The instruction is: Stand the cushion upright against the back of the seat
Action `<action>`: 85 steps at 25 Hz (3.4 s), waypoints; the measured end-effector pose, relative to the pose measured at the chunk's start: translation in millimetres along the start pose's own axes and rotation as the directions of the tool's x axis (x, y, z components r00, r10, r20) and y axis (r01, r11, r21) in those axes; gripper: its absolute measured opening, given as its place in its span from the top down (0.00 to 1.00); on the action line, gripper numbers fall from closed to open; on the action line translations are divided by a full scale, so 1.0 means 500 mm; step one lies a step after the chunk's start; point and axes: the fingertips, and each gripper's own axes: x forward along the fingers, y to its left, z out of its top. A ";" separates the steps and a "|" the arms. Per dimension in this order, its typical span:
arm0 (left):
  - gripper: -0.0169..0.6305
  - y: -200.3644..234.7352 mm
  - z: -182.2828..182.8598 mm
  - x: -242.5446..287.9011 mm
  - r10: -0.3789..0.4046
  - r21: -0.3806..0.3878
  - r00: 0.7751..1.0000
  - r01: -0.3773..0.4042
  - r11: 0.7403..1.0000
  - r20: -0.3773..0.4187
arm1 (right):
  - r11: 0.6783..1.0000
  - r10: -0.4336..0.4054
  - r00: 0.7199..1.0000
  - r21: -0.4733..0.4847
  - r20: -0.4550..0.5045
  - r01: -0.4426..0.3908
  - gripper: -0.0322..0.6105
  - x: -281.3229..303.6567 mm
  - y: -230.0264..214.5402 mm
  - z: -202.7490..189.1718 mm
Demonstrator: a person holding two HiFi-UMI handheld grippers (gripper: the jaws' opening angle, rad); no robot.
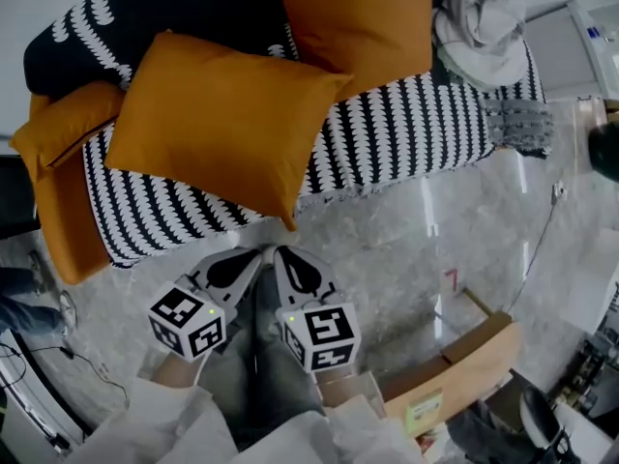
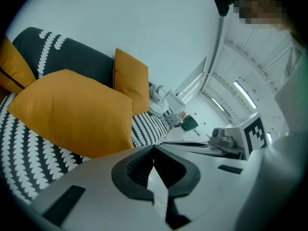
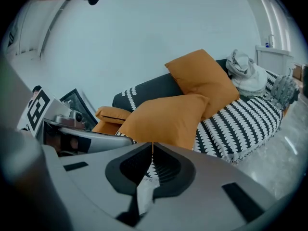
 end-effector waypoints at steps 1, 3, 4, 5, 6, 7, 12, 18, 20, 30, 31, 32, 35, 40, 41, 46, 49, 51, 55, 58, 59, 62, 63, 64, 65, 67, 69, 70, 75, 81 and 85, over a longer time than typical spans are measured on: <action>0.96 0.005 -0.007 0.006 0.000 -0.002 1.000 0.000 1.000 -0.003 | 1.000 0.002 1.000 0.000 -0.006 -0.002 0.93 0.007 -0.003 -0.008; 0.96 0.014 -0.017 0.016 0.000 -0.008 1.000 0.000 1.000 -0.010 | 1.000 0.007 1.000 0.000 -0.021 -0.007 0.93 0.022 -0.007 -0.023; 0.96 0.018 -0.022 0.022 0.000 -0.012 1.000 0.000 1.000 -0.014 | 1.000 0.010 1.000 0.002 -0.028 -0.010 0.93 0.028 -0.010 -0.029; 0.96 0.020 -0.026 0.030 -0.001 -0.015 1.000 0.000 1.000 -0.019 | 1.000 0.013 0.999 0.006 -0.032 -0.012 0.93 0.034 -0.015 -0.034; 0.96 0.022 -0.029 0.040 -0.002 -0.016 1.000 0.001 1.000 -0.024 | 1.000 0.014 0.999 0.009 -0.037 -0.014 0.93 0.040 -0.022 -0.038; 0.96 0.023 -0.032 0.049 -0.004 -0.018 1.000 0.004 1.000 -0.028 | 1.000 0.014 0.999 0.014 -0.041 -0.014 0.93 0.047 -0.028 -0.041; 0.96 0.032 -0.056 0.067 -0.013 -0.024 0.999 0.012 1.000 -0.043 | 1.000 0.005 0.999 0.027 -0.053 -0.004 0.93 0.073 -0.040 -0.065; 0.96 0.053 -0.086 0.087 0.004 -0.073 0.999 -0.007 0.997 -0.048 | 0.999 -0.025 0.997 0.019 -0.071 0.027 0.93 0.092 -0.068 -0.097; 0.96 0.058 -0.089 0.095 0.010 -0.082 0.999 -0.014 0.997 -0.048 | 0.999 -0.040 0.997 0.019 -0.072 0.042 0.93 0.095 -0.080 -0.099; 0.96 0.086 -0.129 0.130 0.020 -0.095 0.998 -0.026 0.995 -0.065 | 0.996 -0.082 0.995 0.033 -0.051 0.084 0.81 0.122 -0.139 -0.119; 0.96 0.092 -0.135 0.136 0.021 -0.093 0.997 -0.028 0.995 -0.072 | 0.996 -0.075 0.996 0.040 -0.055 0.077 0.78 0.130 -0.142 -0.124; 0.96 0.098 -0.139 0.142 0.022 -0.091 0.997 -0.029 0.995 -0.077 | 0.996 -0.072 0.996 0.042 -0.059 0.075 0.77 0.138 -0.145 -0.128; 0.96 0.103 -0.135 0.148 0.024 -0.092 0.997 -0.031 0.995 -0.075 | 0.996 -0.081 0.994 0.024 -0.080 0.083 0.73 0.149 -0.151 -0.131; 0.96 0.089 -0.122 0.137 0.020 -0.078 0.998 -0.025 0.997 -0.067 | 0.995 -0.096 0.989 0.009 -0.111 0.097 0.73 0.143 -0.153 -0.133; 0.96 0.090 -0.124 0.138 0.021 -0.080 0.998 -0.026 0.996 -0.067 | 0.995 -0.094 0.989 0.008 -0.116 0.096 0.73 0.146 -0.156 -0.138; 0.96 0.105 -0.140 0.156 0.037 -0.095 0.996 -0.044 0.995 -0.076 | 0.997 -0.083 0.986 -0.007 -0.146 0.082 0.73 0.178 -0.172 -0.168; 0.96 0.108 -0.140 0.157 0.045 -0.095 0.996 -0.053 0.994 -0.080 | 0.995 -0.097 0.984 -0.007 -0.148 0.097 0.73 0.187 -0.177 -0.174; 0.96 0.106 -0.140 0.156 0.044 -0.099 0.996 -0.052 0.994 -0.081 | 0.995 -0.101 0.983 -0.001 -0.151 0.102 0.73 0.185 -0.175 -0.175; 0.96 0.110 -0.137 0.160 0.047 -0.100 0.996 -0.055 0.993 -0.082 | 0.996 -0.092 0.983 -0.011 -0.161 0.091 0.73 0.196 -0.175 -0.177; 0.96 0.117 -0.136 0.160 0.048 -0.111 0.995 -0.058 0.992 -0.085 | 0.997 -0.078 0.979 -0.010 -0.188 0.078 0.73 0.207 -0.169 -0.183; 0.96 0.119 -0.137 0.161 0.049 -0.111 0.995 -0.058 0.992 -0.085 | 0.997 -0.076 0.979 -0.007 -0.190 0.076 0.73 0.210 -0.169 -0.186; 0.96 0.123 -0.132 0.162 0.055 -0.095 0.995 -0.062 0.994 -0.078 | 0.997 -0.082 0.981 -0.002 -0.176 0.083 0.73 0.219 -0.181 -0.192; 0.96 0.122 -0.129 0.162 0.057 -0.089 0.996 -0.064 0.994 -0.074 | 0.996 -0.086 0.981 0.001 -0.174 0.088 0.73 0.217 -0.183 -0.190; 0.96 0.120 -0.125 0.161 0.059 -0.085 0.996 -0.065 0.994 -0.071 | 0.996 -0.092 0.981 0.004 -0.171 0.094 0.75 0.213 -0.186 -0.186; 0.96 0.118 -0.122 0.159 0.060 -0.083 0.996 -0.066 0.994 -0.070 | 0.995 -0.098 0.981 0.006 -0.168 0.100 0.79 0.208 -0.188 -0.183; 0.96 0.116 -0.118 0.154 0.062 -0.082 0.996 -0.067 0.994 -0.069 | 0.995 -0.097 0.981 0.014 -0.166 0.101 0.82 0.202 -0.187 -0.178; 0.96 0.117 -0.118 0.148 0.063 -0.081 0.996 -0.068 0.994 -0.070 | 0.995 -0.091 0.982 0.020 -0.166 0.096 0.84 0.200 -0.180 -0.176; 0.96 0.119 -0.119 0.145 0.063 -0.079 0.996 -0.068 0.995 -0.069 | 0.996 -0.088 0.982 0.018 -0.166 0.092 0.84 0.201 -0.176 -0.177; 0.96 0.138 -0.120 0.146 0.066 -0.069 0.995 -0.071 0.995 -0.071 | 0.997 -0.073 0.985 0.027 -0.154 0.078 0.89 0.216 -0.171 -0.179; 0.96 0.140 -0.087 0.119 0.079 -0.080 0.996 -0.082 0.993 -0.042 | 0.997 -0.058 0.988 0.049 -0.142 0.066 0.90 0.202 -0.156 -0.143; 0.96 0.136 -0.077 0.106 0.097 -0.080 0.995 -0.100 0.992 -0.032 | 0.996 -0.051 0.990 0.060 -0.131 0.060 0.90 0.192 -0.144 -0.134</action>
